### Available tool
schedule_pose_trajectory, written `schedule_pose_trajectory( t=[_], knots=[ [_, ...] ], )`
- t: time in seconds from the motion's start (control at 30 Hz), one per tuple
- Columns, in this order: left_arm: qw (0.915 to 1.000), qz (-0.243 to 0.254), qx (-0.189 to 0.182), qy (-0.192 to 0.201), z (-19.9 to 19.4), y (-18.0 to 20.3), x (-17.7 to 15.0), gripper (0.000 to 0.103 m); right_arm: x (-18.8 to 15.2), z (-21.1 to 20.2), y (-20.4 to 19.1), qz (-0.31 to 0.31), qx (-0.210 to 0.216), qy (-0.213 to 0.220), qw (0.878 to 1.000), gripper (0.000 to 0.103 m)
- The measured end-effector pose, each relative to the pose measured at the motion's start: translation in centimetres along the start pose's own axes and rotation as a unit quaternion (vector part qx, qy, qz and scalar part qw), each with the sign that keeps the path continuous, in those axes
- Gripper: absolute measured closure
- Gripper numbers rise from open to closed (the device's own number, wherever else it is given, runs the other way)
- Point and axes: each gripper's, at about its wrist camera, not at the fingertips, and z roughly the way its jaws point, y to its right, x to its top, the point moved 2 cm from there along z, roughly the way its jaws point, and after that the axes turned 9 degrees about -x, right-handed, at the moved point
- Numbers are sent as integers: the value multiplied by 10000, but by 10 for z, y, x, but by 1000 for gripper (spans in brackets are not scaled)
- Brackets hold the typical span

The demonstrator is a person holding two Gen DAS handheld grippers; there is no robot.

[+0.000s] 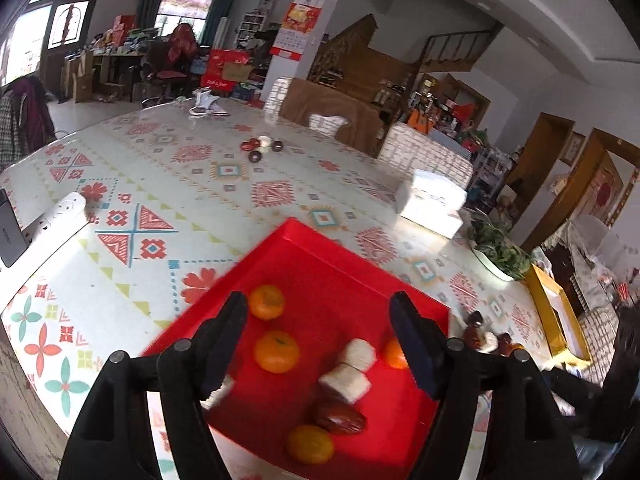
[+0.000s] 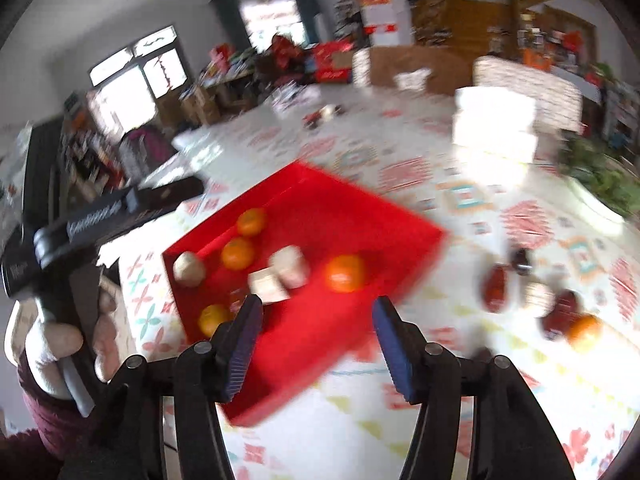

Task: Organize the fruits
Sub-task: 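Grasp a dark red date with the left tool while the right tool grasps an orange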

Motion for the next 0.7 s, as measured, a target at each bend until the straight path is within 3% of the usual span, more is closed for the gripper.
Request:
schedule_pose_trajectory(
  t=[0.17,0.3,0.53,0.7],
  knots=[
    [9992,308,-240,-75,2,39,-9,26,-6,-40,80,736,-523,334,9954,32],
    [9965,599,-474,-329,18,74,-25,25,-21,-55,130,1137,-889,306,9891,32],
    [9863,1054,-799,-990,53,124,-62,25,-39,-35,170,1420,-1028,-11,9845,32],
    [9829,1194,-803,-1152,66,139,-69,25,-36,-15,185,1384,-1244,-153,9824,32]
  ],
)
